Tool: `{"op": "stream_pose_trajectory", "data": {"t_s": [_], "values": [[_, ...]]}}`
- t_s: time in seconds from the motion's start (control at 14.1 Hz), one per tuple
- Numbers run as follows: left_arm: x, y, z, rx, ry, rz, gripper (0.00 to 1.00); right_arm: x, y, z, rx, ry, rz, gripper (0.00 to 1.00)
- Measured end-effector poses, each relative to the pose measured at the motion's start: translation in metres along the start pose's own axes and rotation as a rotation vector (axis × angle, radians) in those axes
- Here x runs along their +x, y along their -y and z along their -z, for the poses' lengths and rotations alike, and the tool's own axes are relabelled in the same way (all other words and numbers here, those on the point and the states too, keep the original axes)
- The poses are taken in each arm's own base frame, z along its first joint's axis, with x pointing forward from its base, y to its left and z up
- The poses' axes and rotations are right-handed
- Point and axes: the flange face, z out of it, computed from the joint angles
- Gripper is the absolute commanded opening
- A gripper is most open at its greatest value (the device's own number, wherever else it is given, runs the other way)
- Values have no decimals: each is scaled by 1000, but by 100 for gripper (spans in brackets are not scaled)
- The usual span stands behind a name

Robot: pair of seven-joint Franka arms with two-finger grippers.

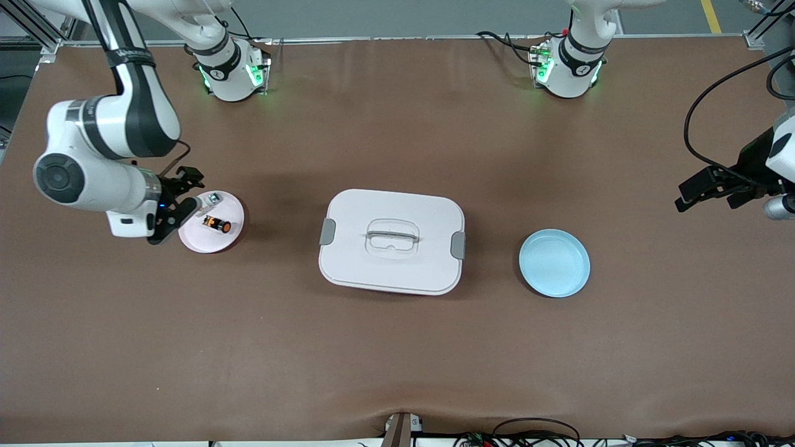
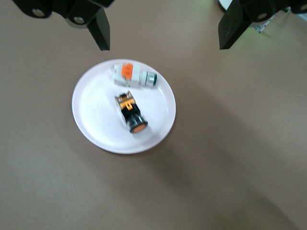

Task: Transfer orange switch to right arm and place
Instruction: 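Open the right gripper and lift it away from the white plate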

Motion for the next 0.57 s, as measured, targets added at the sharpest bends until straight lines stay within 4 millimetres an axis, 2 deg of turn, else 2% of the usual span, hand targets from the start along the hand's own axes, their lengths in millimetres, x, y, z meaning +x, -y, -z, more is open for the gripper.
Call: {"op": "stream_pose_trajectory", "data": {"t_s": [0.28,0.57], "values": [[-2,0,16,71,4,-22,100,-15,0,56,20,34,-177,100],[-3,-2,17,71,6,-26,100,-23,6,83,33,61,-291,100]]}}
